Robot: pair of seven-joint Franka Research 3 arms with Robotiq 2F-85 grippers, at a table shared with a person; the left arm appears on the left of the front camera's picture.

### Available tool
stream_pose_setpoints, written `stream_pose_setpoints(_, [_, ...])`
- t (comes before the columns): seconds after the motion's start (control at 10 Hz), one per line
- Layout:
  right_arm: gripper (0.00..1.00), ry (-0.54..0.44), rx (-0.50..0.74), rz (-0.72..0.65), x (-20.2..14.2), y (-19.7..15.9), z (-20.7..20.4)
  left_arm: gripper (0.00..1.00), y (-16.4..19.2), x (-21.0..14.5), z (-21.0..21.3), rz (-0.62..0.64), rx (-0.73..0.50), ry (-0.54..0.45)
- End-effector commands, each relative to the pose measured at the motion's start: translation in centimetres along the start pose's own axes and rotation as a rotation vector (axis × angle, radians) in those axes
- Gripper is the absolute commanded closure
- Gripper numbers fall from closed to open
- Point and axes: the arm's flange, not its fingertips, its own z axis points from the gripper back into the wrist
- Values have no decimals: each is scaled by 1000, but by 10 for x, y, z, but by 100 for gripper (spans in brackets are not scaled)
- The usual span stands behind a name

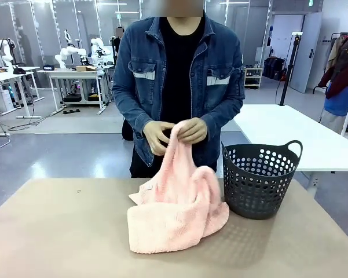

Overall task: Fold the towel.
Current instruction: Grab the top end of the 100 cm Hotel Towel extended by the human.

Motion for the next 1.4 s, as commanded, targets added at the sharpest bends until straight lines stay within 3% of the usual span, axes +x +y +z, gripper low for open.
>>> stream_pose_setpoints(0.0, [0, -7, 14, 3, 2, 3, 1, 0, 2, -2, 1, -10, -15, 7])
stream_pose_setpoints(1.3, [0, -7, 14, 3, 2, 3, 1, 0, 2, -2, 1, -10, -15, 7])
